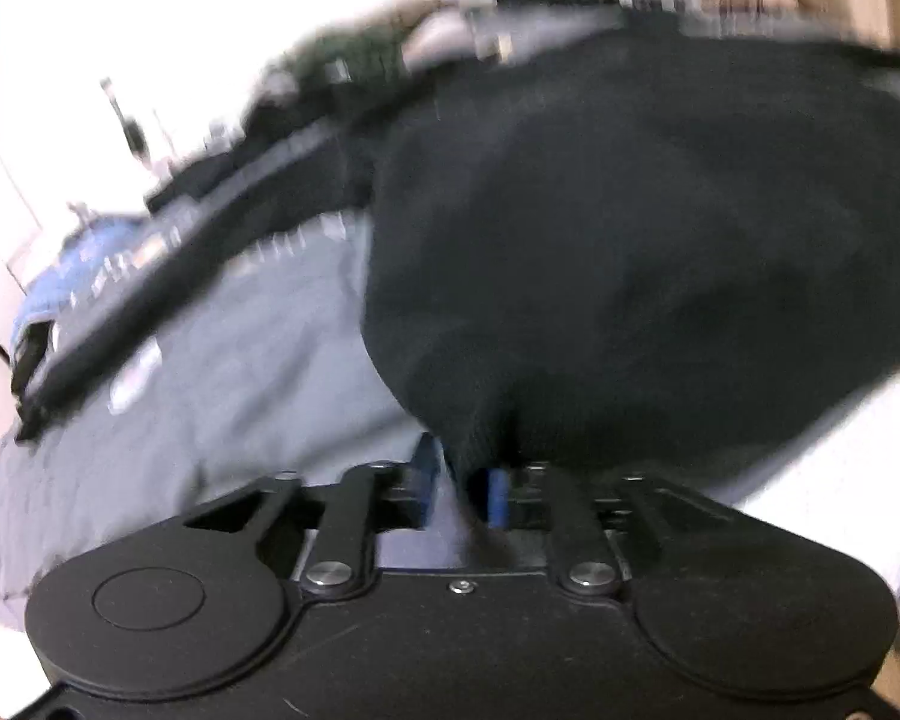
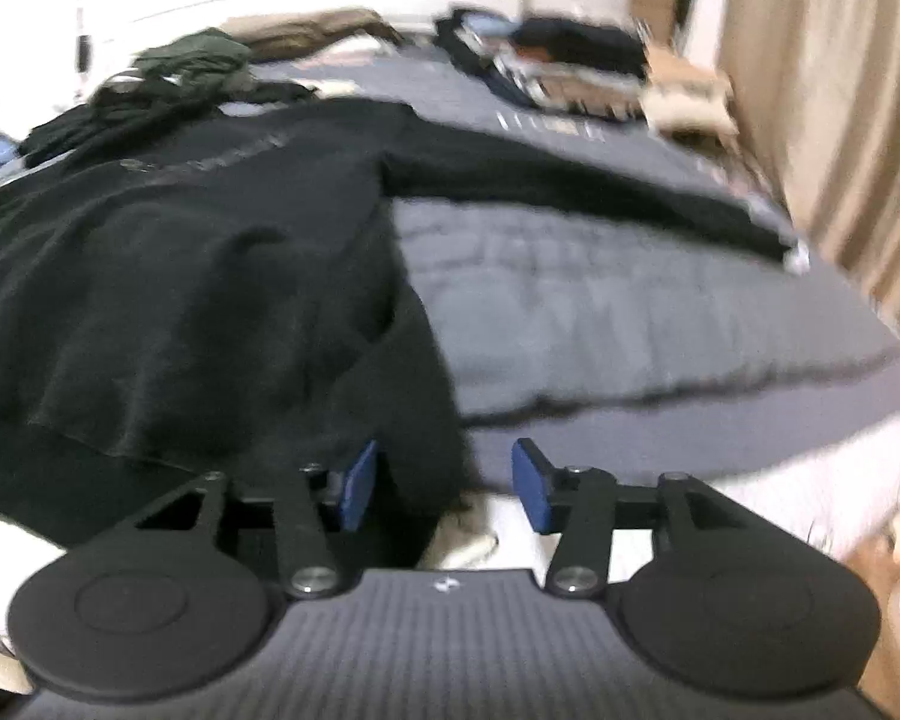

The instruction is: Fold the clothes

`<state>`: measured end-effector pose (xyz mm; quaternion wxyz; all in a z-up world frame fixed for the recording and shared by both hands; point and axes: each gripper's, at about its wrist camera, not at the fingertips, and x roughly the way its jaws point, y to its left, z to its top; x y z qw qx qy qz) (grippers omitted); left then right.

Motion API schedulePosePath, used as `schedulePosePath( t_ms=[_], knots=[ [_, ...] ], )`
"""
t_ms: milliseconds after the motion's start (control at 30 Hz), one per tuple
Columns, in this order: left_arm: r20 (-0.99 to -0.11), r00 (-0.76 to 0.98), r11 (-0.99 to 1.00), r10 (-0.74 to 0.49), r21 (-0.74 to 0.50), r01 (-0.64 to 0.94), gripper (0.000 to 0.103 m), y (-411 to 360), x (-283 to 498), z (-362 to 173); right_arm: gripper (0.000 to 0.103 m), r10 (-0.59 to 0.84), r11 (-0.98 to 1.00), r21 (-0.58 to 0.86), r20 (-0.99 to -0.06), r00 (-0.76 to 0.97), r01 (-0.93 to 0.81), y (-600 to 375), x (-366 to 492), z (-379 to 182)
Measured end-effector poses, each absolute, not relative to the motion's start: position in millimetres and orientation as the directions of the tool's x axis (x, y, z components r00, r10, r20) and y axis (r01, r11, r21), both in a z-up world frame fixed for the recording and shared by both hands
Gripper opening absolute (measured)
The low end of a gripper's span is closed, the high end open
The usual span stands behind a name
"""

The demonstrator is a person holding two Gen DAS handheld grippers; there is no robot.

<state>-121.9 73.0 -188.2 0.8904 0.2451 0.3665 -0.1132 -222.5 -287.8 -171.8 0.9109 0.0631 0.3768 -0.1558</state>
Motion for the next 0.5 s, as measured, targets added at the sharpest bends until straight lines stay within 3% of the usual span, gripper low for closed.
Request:
schedulePosePath(
  t_ms=[100, 267, 333, 367, 433, 500],
  knots=[
    [-0.72, 0.693, 0.858, -0.011, 0.349, 0.377, 0.035, 72, -120, -190, 0.052, -0.181, 0.931, 0.075, -0.754, 0.631, 0.357, -298, -220, -180],
    [-0.741, 0.664, 0.921, -0.1, 0.183, 0.343, 0.032, 87, -113, -180, 0.057, -0.138, 0.91, 0.145, -0.777, 0.614, 0.387, -305, -219, -188],
    [-0.726, 0.672, 0.924, -0.145, 0.144, 0.355, 0.011, 89, -115, -176, 0.058, -0.074, 0.888, 0.224, -0.792, 0.606, 0.401, -310, -216, -196],
    [-0.718, 0.676, 0.924, -0.163, 0.129, 0.36, 0.009, 89, -117, -173, 0.058, -0.038, 0.873, 0.266, -0.798, 0.602, 0.408, -311, -214, -200],
    [-0.706, 0.684, 0.932, -0.185, 0.096, 0.351, 0.007, 91, -116, -168, 0.046, 0.018, 0.853, 0.334, -0.786, 0.618, 0.4, -312, -214, -203],
    [-0.683, 0.7, 0.941, -0.211, 0.053, 0.335, 0.006, 96, -117, -161, 0.018, 0.058, 0.837, 0.389, -0.763, 0.644, 0.385, -313, -216, -202]
  ],
)
